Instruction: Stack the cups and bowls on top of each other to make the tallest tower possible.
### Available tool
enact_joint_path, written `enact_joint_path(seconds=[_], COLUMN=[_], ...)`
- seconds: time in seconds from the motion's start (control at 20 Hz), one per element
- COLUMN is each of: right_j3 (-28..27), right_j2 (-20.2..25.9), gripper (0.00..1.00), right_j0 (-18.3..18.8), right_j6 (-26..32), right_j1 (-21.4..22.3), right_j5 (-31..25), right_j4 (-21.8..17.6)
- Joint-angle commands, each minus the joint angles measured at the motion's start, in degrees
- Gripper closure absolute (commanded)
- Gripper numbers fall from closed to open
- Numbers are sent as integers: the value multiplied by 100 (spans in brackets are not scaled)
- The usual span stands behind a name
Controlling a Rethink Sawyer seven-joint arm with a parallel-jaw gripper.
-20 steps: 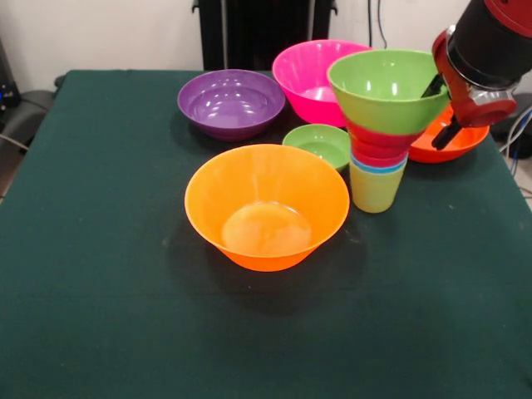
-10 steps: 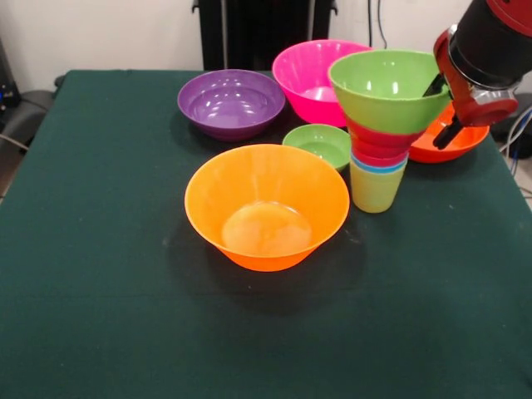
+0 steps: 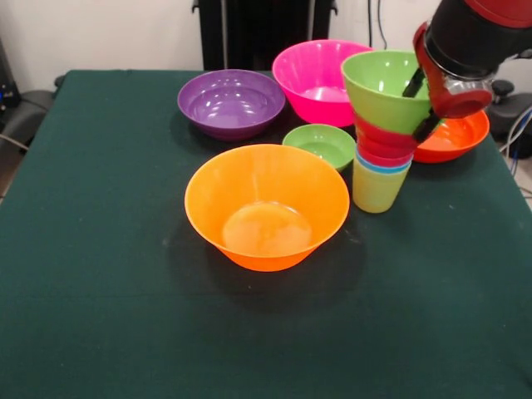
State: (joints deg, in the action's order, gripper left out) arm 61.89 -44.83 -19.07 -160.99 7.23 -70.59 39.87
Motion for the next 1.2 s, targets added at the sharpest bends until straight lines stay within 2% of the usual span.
enact_joint_path(seconds=[0.05,0.4,1.2], right_j3=[735,830,470], right_j2=[763,815,827], gripper=[0,0,0], right_j0=[203,398,457], right_j6=[-102,145,-142], right_j1=[148,253,169], right_j5=[437,527,508], right_j4=[-392,-550,-531])
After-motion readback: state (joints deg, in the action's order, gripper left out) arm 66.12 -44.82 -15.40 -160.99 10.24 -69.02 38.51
